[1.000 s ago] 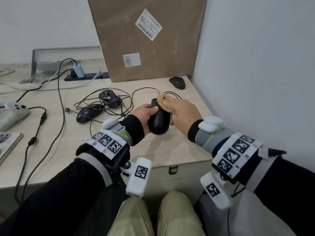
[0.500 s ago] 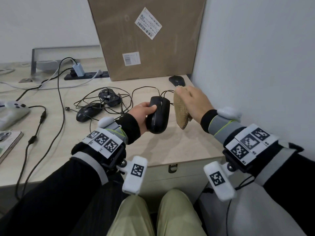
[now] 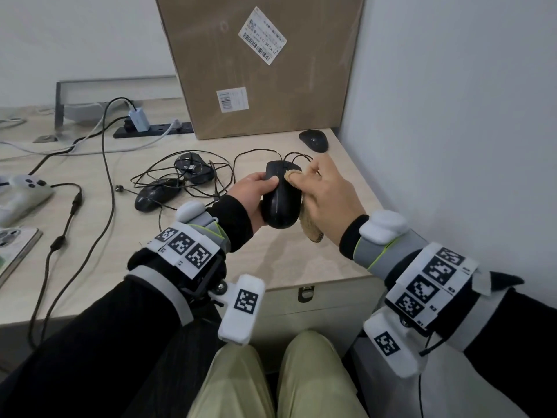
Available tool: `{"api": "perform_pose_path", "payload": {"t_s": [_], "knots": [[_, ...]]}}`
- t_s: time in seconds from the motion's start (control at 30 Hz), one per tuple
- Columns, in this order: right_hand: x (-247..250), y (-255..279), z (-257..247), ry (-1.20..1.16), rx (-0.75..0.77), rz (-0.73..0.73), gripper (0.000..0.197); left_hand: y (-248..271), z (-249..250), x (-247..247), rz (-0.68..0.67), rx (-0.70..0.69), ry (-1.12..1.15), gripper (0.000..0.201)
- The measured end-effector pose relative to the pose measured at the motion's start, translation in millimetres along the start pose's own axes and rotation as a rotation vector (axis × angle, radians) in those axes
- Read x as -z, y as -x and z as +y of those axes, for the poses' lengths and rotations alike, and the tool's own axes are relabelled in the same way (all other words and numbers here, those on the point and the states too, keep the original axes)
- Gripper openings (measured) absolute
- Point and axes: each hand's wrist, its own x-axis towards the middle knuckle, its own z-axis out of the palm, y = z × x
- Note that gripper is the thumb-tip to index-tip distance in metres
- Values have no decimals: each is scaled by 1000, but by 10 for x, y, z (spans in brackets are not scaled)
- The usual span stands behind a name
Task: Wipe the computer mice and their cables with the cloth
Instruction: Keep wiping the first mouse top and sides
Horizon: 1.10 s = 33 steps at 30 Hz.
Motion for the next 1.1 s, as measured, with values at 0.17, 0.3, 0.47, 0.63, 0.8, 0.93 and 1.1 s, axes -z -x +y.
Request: {"api": "perform_pose_path", "payload": {"t_s": [0.17, 0.3, 0.47, 0.63, 0.8, 0.93, 1.1], "knots": [[-120, 76, 0, 50, 63, 3, 41, -20, -32, 11, 26, 1, 4, 33], [-188, 109, 2, 83, 91, -12, 43, -42, -48, 11, 52, -23, -41, 31], [-157, 108, -41, 81, 70, 30, 36, -51, -85, 14, 89, -76, -106, 26], [-138, 74, -2, 41, 68, 15, 48, -12, -124, -10, 91, -91, -139, 10], [-189, 76, 98, 75, 114, -18, 45, -20, -125, -9, 110, -123, -199, 8], [-154, 145, 116, 119, 137, -28, 43, -15, -191, -19, 122, -118, -222, 13], [-160, 205, 145, 160, 175, -61, 35, -7, -218, -34, 141, -90, -209, 12]]}}
